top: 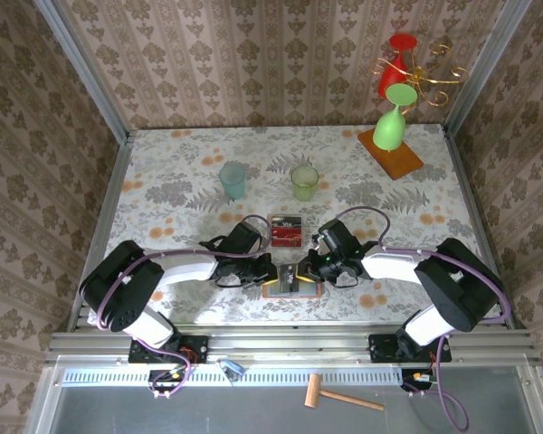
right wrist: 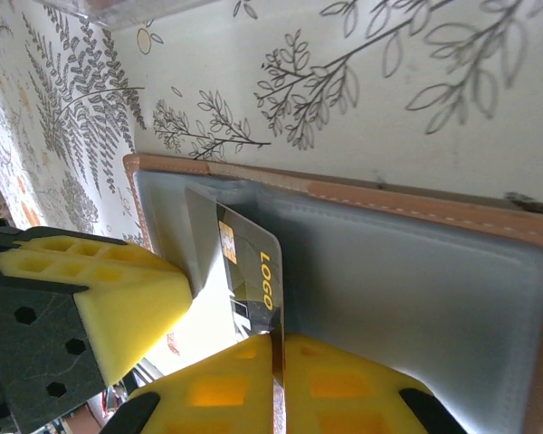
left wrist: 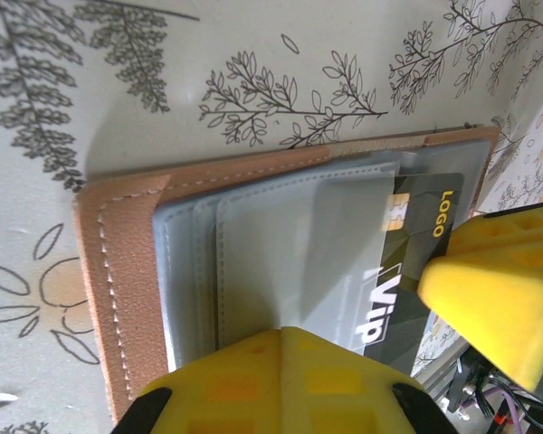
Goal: Take the credit cards out of the card holder
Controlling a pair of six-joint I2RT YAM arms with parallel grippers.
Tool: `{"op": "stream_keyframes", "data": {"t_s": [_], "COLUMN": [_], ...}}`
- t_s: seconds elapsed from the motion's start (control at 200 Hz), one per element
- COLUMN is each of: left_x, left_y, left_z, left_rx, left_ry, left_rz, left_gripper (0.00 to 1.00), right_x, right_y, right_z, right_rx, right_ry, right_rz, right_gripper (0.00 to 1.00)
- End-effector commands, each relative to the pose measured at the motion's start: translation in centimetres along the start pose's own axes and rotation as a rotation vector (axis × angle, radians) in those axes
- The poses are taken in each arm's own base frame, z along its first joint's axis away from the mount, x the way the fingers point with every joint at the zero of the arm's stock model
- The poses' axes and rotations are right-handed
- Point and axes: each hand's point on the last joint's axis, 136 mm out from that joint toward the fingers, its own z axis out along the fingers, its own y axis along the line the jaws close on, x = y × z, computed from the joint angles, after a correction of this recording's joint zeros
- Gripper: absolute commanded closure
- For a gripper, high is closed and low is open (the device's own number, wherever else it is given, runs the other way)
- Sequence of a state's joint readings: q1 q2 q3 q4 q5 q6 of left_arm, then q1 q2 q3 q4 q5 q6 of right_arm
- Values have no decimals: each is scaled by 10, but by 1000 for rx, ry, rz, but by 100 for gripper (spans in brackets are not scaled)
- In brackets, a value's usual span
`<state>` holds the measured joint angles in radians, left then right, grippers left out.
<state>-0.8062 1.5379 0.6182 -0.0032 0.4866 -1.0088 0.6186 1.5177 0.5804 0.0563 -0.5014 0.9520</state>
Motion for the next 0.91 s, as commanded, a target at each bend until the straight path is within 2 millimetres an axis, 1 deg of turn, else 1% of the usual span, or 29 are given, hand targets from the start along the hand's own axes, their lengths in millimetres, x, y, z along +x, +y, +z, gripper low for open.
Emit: {"op": "stream_keyframes", "data": {"t_s": [0.0,0.1,0.215,0.285,0.3,0.36,0.495,0.685,0.695,0.71,0.9], "left_x": [7,7,7,7,7,7,6,7,7,7,8], "left_y": [12,12,12,11,10,10,9,11,11,10,12], "left_z": [-1,-1,-2,-2,-2,-2,-2,-2,-2,-2,-2], "left_rx": [-33,-32,-31,-25,-23,-19,-15,-15,-15,-13,-13], "left_ry": [14,14,13,12,12,9,8,5,5,3,2], "left_rz": [-9,-9,-11,-11,-12,-14,-15,-19,-19,-19,-22], "left_gripper": [95,95,95,95,95,95,95,95,95,95,94], "right_x": [2,2,0,1,-1,-2,-3,-3,-1,0,2], "right_y": [-21,-28,-30,-35,-30,-28,-21,-1,-6,-6,-2], "right_z": [-10,-19,-29,-31,-35,-38,-36,-29,-26,-24,-20], "right_rx": [84,116,134,155,141,143,104,22,35,37,39], "right_ry": [-9,-19,-33,-29,-45,-54,-51,-34,-21,-16,0], "right_rz": [0,-6,-19,-17,-30,-37,-33,-53,-44,-43,-48], "right_gripper": [92,92,92,92,92,92,92,91,91,91,90]}}
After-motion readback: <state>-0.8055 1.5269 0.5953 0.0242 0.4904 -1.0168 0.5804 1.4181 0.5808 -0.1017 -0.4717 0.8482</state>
